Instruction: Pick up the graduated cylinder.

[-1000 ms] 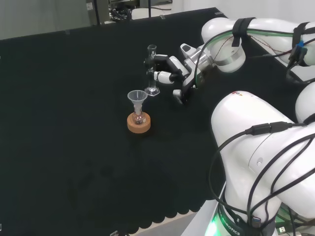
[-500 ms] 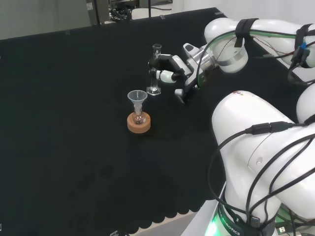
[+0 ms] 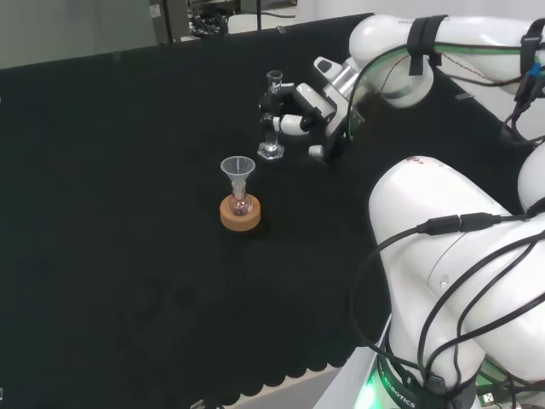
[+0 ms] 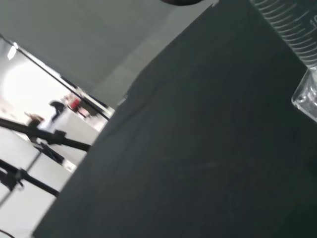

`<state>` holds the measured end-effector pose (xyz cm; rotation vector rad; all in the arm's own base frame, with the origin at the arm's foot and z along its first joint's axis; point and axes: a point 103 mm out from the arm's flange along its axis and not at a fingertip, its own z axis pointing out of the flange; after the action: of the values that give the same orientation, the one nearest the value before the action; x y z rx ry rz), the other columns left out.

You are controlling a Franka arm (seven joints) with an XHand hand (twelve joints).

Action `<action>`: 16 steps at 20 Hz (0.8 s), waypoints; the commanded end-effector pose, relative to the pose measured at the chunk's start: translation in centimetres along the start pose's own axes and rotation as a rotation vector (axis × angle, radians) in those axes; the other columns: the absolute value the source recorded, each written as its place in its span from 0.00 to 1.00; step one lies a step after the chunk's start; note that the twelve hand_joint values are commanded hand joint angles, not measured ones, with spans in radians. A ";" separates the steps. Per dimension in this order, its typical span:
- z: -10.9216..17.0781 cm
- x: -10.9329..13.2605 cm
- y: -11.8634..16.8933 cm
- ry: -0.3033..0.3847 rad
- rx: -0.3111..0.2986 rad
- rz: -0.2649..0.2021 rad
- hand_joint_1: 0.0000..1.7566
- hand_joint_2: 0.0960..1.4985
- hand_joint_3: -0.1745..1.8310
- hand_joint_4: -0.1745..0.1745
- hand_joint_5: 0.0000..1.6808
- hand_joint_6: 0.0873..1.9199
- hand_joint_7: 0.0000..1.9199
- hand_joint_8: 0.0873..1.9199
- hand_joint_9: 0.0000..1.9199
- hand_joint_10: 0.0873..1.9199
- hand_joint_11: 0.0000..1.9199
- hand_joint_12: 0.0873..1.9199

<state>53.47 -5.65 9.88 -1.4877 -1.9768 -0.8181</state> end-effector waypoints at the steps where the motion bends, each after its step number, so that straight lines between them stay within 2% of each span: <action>1: -3.1 2.2 -0.5 -0.201 0.080 -0.031 0.72 0.73 0.09 0.00 0.57 0.51 0.51 0.51 0.66 0.10 0.54 0.45; 6: -4.1 4.1 -1.5 -0.283 0.131 -0.019 0.72 0.73 0.09 0.00 0.57 0.51 0.51 0.51 0.67 0.10 0.54 0.44; 8: -4.3 5.1 -2.2 -0.314 0.150 -0.011 0.76 0.71 0.09 0.00 0.58 0.50 0.48 0.54 0.63 0.28 0.54 0.44; 10: -4.7 6.0 -3.1 -0.346 0.169 -0.003 0.78 0.71 0.09 0.00 0.58 0.49 0.46 0.56 0.60 0.37 0.54 0.44; 16: -6.1 8.1 -6.1 -0.409 0.213 0.026 0.79 0.71 0.09 0.00 0.58 0.49 0.45 0.56 0.60 0.40 0.55 0.44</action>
<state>49.22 -5.82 17.44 -1.6077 -2.2215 -0.4282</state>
